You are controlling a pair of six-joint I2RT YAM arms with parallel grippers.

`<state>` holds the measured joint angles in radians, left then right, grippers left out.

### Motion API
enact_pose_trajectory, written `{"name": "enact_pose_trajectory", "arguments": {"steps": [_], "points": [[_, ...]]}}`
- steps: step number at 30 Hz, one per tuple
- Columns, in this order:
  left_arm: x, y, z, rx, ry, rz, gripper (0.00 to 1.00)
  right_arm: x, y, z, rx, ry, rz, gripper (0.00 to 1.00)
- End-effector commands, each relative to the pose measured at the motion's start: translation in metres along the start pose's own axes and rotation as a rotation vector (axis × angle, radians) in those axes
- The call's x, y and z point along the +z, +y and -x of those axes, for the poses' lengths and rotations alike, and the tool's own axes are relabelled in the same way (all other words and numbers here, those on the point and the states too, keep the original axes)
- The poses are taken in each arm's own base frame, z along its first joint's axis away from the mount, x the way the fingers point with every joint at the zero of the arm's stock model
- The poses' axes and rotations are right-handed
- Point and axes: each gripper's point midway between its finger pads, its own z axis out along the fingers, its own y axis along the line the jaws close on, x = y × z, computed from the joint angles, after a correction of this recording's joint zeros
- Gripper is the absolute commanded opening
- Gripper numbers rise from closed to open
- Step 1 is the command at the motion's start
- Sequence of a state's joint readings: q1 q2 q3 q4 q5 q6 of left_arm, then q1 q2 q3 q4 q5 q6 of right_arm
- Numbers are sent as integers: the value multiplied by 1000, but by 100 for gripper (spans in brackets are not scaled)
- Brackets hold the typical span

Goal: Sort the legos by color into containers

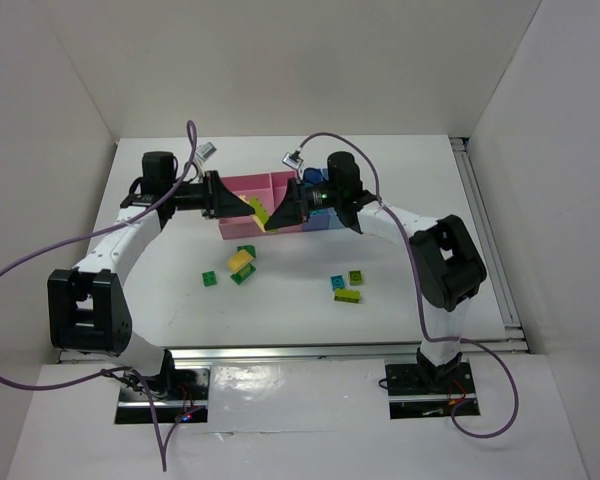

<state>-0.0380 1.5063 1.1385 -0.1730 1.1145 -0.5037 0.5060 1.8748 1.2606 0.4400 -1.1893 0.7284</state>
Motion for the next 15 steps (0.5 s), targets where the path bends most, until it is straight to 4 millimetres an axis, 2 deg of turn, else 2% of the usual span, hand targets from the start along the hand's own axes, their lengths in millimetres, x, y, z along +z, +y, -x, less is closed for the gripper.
{"name": "enact_pose_trajectory", "arguments": {"steps": [1,8,10,15], "points": [[-4,-21,0,20,19,-74,0,-17,2,18,-44,-81,-54,14],[-1,-13,1,11,25,-71,0,-39,-10,33,-38,-166,-133,12],[-1,-13,1,11,25,-71,0,-40,-13,31,-25,-179,-146,12],[0,-11,3,10,22,-72,0,-43,-19,46,-12,-241,-169,12]]}}
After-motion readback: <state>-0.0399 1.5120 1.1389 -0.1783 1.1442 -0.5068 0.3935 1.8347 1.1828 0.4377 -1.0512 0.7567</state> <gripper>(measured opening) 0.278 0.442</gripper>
